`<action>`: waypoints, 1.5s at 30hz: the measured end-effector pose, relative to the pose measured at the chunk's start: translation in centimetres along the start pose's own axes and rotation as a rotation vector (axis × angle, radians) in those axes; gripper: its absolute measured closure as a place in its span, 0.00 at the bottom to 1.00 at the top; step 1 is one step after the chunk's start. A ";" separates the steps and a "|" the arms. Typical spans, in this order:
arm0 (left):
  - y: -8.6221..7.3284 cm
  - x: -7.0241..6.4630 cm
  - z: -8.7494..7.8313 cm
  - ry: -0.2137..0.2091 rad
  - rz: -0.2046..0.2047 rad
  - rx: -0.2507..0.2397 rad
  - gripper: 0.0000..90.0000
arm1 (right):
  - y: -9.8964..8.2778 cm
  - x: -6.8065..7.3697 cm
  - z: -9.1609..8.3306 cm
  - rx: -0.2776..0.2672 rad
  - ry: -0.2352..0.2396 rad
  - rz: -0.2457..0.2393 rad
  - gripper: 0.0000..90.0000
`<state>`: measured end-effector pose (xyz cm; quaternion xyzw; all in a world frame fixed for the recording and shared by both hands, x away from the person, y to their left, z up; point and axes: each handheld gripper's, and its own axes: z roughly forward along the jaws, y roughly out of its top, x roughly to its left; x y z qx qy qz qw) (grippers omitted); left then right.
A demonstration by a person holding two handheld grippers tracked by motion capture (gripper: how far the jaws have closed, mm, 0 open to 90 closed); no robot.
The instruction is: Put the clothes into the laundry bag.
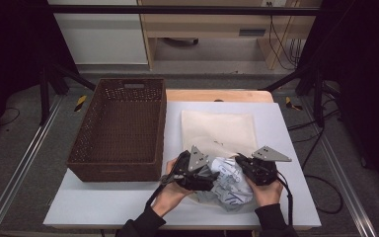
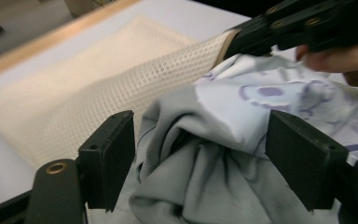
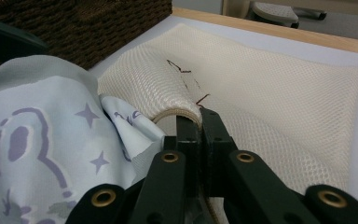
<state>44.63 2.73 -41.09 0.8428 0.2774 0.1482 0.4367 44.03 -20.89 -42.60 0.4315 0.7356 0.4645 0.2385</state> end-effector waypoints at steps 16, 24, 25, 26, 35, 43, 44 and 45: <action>0.2 -4.3 2.8 -0.083 0.063 0.049 0.83 | 0.4 0.3 -0.3 -0.022 0.011 -0.003 0.98; 0.7 -2.9 7.4 0.092 0.008 0.124 0.80 | 0.4 0.3 -0.6 -0.035 0.022 -0.002 0.98; 0.7 -2.9 7.5 0.098 0.008 0.127 0.79 | 0.4 0.3 -0.6 -0.031 0.021 -0.003 0.98; 0.7 -2.9 7.6 0.103 0.013 0.125 0.78 | 0.4 0.4 -0.5 -0.027 0.021 -0.008 0.98; 0.5 -2.8 3.7 -0.026 -0.010 0.045 0.47 | 0.2 -0.1 -0.6 -0.028 0.010 0.011 0.98; -0.7 -4.1 0.3 -0.110 0.003 0.034 0.32 | 0.2 -0.1 -0.5 -0.024 0.004 0.010 0.98; -1.0 -4.4 0.7 -0.105 0.017 0.044 0.32 | 0.2 -0.1 -0.5 -0.024 0.004 0.010 0.98; -1.6 -5.1 1.9 -0.086 0.033 0.075 0.31 | 0.2 0.0 -0.5 -0.023 0.003 0.009 0.98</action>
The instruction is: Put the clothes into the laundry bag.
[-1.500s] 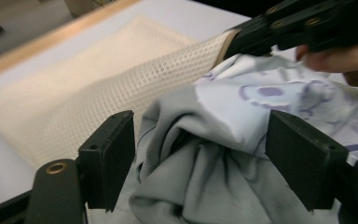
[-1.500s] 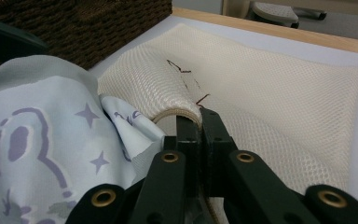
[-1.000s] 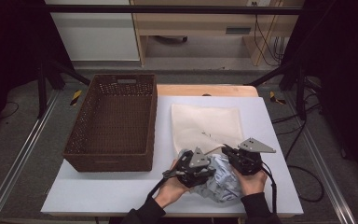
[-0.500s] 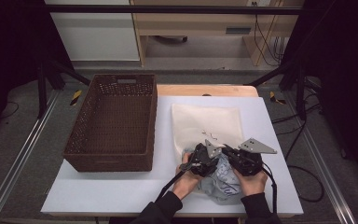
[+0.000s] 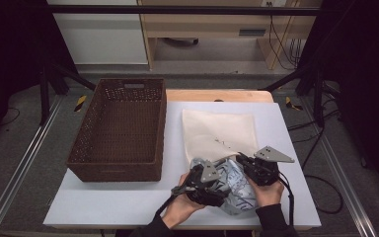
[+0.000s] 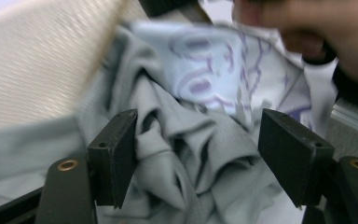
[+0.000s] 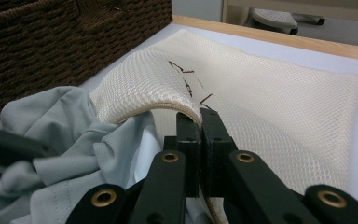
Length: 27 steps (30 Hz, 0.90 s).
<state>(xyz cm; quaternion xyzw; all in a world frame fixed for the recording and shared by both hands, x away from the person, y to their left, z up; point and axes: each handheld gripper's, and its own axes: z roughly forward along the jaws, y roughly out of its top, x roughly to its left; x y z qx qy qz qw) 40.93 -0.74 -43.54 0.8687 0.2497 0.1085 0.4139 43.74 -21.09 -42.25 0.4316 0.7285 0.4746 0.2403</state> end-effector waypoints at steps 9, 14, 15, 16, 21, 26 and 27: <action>0.1 0.0 3.0 0.082 -0.041 0.041 0.60 | 0.0 0.1 0.0 0.003 0.009 0.001 0.98; 0.9 -0.2 2.5 0.142 -0.036 0.003 0.70 | 0.2 0.2 -0.2 -0.010 0.014 0.002 0.98; 1.3 -0.2 2.4 0.151 -0.035 -0.005 0.70 | 0.2 0.2 -0.3 -0.014 0.017 0.000 0.98; 1.3 -0.2 2.4 0.151 -0.035 -0.005 0.71 | 0.3 0.2 -0.4 -0.015 0.016 -0.002 0.98; 2.4 0.6 3.4 0.183 -0.080 0.002 0.70 | 0.4 0.2 -0.7 -0.029 0.019 0.002 0.98; 2.2 1.9 4.7 0.192 -0.124 0.013 0.67 | 0.3 0.3 -0.7 -0.023 0.027 -0.009 0.98; 2.1 2.0 4.8 0.180 -0.123 0.015 0.66 | 0.2 0.4 -0.7 -0.018 0.028 -0.012 0.98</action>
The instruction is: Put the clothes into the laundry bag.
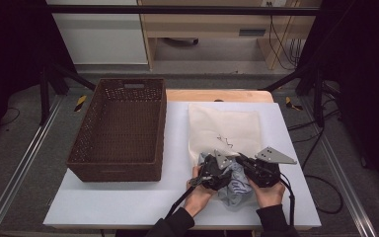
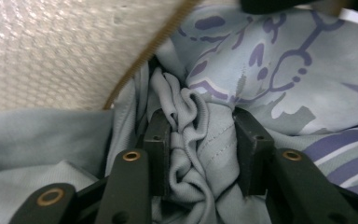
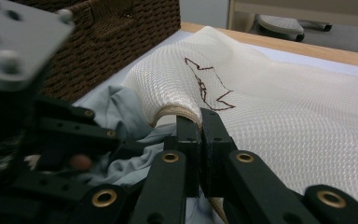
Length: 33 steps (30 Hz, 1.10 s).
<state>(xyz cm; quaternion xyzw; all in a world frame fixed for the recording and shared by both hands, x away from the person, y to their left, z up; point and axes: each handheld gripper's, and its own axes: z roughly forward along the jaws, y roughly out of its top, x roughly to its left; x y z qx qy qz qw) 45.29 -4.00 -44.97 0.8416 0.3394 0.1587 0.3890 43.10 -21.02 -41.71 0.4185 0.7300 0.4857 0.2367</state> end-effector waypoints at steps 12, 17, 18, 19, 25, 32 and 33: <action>-1.1 2.5 -7.1 -0.010 0.093 -0.142 0.35 | -0.5 -0.4 0.2 0.009 -0.016 0.014 0.98; -1.4 4.8 -6.0 -0.031 0.026 -0.059 0.28 | -0.5 -0.4 0.2 0.011 -0.016 0.012 0.98; -1.4 4.8 -6.0 -0.031 0.026 -0.059 0.28 | -0.5 -0.4 0.2 0.011 -0.016 0.010 0.98; -1.8 5.1 -4.9 -0.060 -0.003 -0.023 0.29 | -0.5 -0.4 0.3 0.012 -0.014 0.010 0.98; -2.2 4.4 -4.5 -0.077 0.030 -0.037 0.71 | -0.5 -0.4 0.4 0.018 -0.010 0.005 0.98; -1.5 2.3 -5.9 -0.177 0.063 -0.085 0.87 | -0.4 -0.2 0.5 0.012 0.003 0.006 0.98; -1.5 2.3 -5.9 -0.177 0.063 -0.085 0.87 | -0.3 -0.1 0.5 0.011 0.005 0.007 0.98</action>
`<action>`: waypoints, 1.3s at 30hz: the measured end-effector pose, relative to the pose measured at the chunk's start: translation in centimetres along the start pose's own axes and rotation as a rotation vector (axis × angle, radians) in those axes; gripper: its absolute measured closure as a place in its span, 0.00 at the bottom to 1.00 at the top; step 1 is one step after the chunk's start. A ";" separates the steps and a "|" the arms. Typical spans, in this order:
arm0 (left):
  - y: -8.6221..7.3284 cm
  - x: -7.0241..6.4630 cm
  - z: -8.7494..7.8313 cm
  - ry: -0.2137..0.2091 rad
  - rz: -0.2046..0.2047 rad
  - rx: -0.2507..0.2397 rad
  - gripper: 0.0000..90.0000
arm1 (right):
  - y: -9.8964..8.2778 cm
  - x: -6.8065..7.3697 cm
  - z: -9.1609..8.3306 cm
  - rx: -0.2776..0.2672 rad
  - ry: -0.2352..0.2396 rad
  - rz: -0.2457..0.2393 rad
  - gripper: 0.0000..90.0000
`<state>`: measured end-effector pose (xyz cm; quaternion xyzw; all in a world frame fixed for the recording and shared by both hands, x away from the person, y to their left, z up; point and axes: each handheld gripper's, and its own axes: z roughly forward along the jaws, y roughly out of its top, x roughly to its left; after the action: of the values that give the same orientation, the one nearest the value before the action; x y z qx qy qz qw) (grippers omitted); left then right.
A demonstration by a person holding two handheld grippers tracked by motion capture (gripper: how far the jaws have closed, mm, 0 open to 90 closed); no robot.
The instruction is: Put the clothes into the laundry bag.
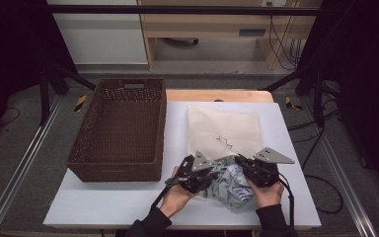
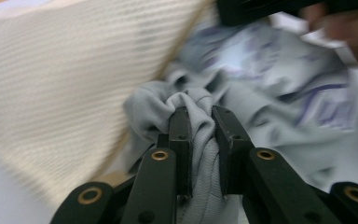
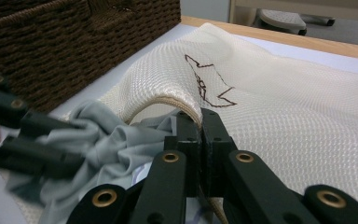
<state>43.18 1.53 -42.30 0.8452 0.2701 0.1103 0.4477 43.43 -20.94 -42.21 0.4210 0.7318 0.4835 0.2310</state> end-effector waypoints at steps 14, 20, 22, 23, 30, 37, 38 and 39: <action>1.4 0.4 6.0 0.208 0.035 0.057 0.83 | 0.2 0.2 -0.3 -0.022 0.024 0.001 0.98; 1.2 0.1 5.0 0.207 0.053 0.050 0.61 | 0.0 -0.1 -0.1 -0.003 0.005 -0.002 0.98; 1.1 0.0 4.3 0.183 0.046 0.035 0.52 | 0.0 -0.1 -0.1 -0.002 -0.001 -0.003 0.98; 1.1 -0.1 3.7 0.155 0.039 0.018 0.52 | 0.0 -0.1 -0.2 -0.002 -0.004 0.000 0.98; 1.0 -1.0 0.9 0.018 -0.001 -0.013 0.31 | 0.0 -0.3 -0.2 -0.002 -0.009 0.004 0.98; 0.1 -2.0 4.1 0.063 0.047 0.042 0.27 | -0.1 -0.2 0.0 0.006 -0.005 0.004 0.98; 0.1 -2.1 4.5 0.074 0.047 0.045 0.27 | -0.1 -0.2 0.1 0.006 -0.002 0.006 0.98; 0.1 -2.2 5.0 0.088 0.052 0.058 0.29 | -0.1 -0.2 0.1 0.007 -0.002 0.004 0.98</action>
<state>43.50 -3.20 -44.97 0.8590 0.2704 0.1511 0.4076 43.53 -21.08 -42.37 0.4238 0.7324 0.4809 0.2294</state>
